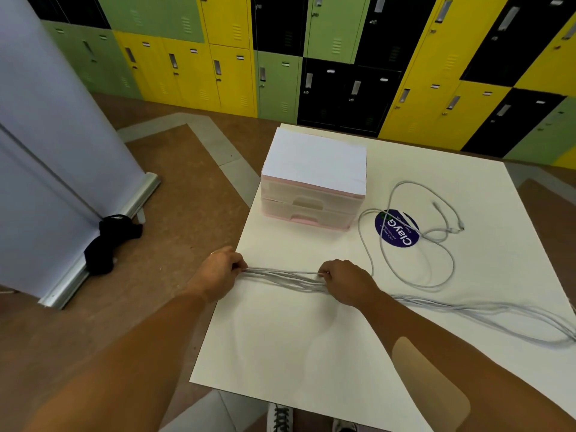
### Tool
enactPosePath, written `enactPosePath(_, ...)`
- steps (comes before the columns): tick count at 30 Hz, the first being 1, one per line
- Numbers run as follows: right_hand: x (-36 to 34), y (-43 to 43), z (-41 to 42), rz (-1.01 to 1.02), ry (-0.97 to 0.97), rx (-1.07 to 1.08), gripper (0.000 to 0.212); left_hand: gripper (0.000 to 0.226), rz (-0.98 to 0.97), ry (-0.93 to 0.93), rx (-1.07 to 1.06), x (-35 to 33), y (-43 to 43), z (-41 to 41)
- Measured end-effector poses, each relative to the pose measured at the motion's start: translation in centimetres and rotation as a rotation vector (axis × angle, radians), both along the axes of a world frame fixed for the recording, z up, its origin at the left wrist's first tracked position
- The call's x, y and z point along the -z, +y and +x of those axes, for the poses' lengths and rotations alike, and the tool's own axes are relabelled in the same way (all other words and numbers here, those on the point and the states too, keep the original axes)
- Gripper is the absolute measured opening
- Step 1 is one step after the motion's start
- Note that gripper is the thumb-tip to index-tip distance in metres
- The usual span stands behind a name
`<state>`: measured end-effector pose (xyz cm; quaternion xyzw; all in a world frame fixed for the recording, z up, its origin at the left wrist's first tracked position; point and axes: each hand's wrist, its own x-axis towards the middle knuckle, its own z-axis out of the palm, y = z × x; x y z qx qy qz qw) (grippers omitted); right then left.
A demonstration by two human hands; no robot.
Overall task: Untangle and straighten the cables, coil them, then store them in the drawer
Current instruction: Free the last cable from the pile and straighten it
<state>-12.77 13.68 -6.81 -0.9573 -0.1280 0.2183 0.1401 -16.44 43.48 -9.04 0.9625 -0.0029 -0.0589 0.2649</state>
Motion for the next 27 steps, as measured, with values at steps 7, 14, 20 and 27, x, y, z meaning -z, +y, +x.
enactPosePath(7,0.2,-1.7,-0.5,-0.045,-0.092,0.048,0.022,0.013,-0.056,0.003,-0.060,0.0,0.4,-0.5)
enactPosePath(14,0.0,-1.7,-0.7,-0.062,-0.156,-0.004,0.027,0.014,0.032,0.032,-0.118,-0.2,0.4,-0.7)
enactPosePath(20,-0.6,-1.5,-0.7,0.007,-0.214,-0.052,0.017,0.031,0.172,-0.134,-0.008,-1.2,-1.6,0.1)
enactPosePath(27,-1.3,-1.6,-0.4,0.071,-0.244,-0.055,0.017,0.023,-0.028,-0.175,0.394,-3.3,-12.7,3.1)
